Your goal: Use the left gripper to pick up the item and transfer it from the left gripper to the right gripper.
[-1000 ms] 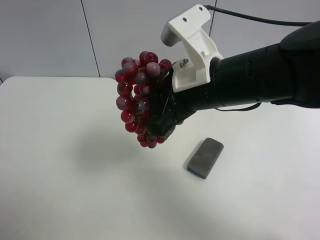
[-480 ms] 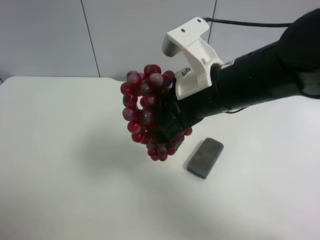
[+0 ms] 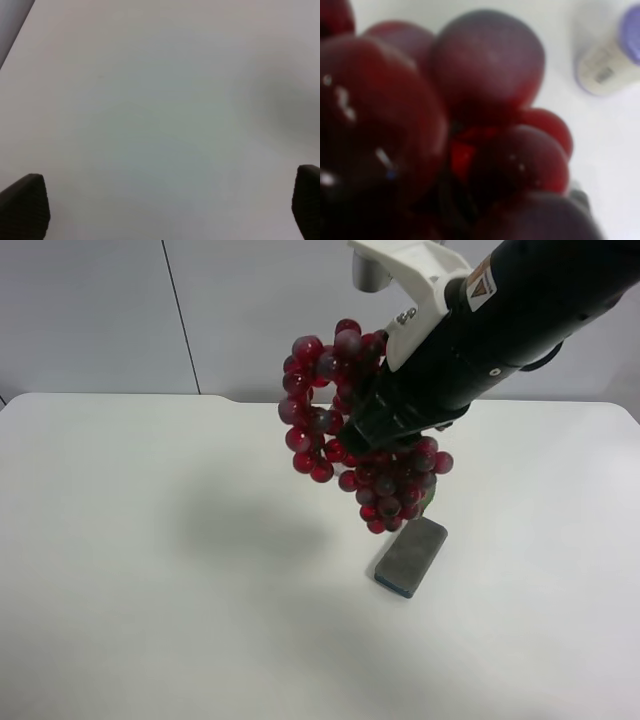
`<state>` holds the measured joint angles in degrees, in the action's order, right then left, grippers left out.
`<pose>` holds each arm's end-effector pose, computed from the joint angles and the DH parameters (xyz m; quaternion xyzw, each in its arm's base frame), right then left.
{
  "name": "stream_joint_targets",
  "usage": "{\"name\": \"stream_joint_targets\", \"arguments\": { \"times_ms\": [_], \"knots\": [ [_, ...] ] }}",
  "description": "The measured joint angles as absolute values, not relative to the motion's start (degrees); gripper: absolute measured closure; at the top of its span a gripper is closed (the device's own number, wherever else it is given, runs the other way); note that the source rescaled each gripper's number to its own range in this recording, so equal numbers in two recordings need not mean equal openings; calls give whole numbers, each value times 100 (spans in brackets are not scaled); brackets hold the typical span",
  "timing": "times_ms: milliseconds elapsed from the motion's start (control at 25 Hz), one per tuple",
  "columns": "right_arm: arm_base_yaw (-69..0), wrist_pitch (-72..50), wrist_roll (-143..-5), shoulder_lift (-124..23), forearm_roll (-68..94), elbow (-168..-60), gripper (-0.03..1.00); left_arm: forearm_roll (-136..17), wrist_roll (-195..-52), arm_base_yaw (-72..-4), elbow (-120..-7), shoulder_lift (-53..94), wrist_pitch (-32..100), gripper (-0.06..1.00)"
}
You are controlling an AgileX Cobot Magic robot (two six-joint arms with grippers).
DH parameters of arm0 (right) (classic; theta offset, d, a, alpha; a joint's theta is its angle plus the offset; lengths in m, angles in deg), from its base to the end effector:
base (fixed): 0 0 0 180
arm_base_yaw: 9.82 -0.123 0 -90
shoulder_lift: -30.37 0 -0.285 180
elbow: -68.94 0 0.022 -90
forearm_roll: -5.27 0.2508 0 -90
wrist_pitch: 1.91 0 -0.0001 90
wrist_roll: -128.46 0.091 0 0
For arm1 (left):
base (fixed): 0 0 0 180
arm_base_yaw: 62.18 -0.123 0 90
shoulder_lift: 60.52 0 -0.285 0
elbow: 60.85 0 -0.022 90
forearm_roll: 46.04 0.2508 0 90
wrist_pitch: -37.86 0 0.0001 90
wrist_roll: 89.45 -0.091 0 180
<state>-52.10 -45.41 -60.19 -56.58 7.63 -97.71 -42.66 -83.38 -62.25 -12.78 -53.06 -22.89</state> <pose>0.2122 0.1965 0.3110 -0.3998 0.8622 0.1072 0.2921 -0.0068 0.0047 0.2798 -0.0468 0.8477 0.0018 0.5284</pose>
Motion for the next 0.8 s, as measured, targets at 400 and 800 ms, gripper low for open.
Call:
{"name": "stream_joint_targets", "arguments": {
  "times_ms": [400,800],
  "knots": [
    [-3794,-5268,-5887,-5658,1082,-9905,96,-4266,-8338,-6231,-1278,-5306,-2289,-4],
    [-1774,-5560,-6481,-5658,1581,-9911,96,-4266,-8338,-6231,-1278,-5306,-2289,-4]
  ]
}}
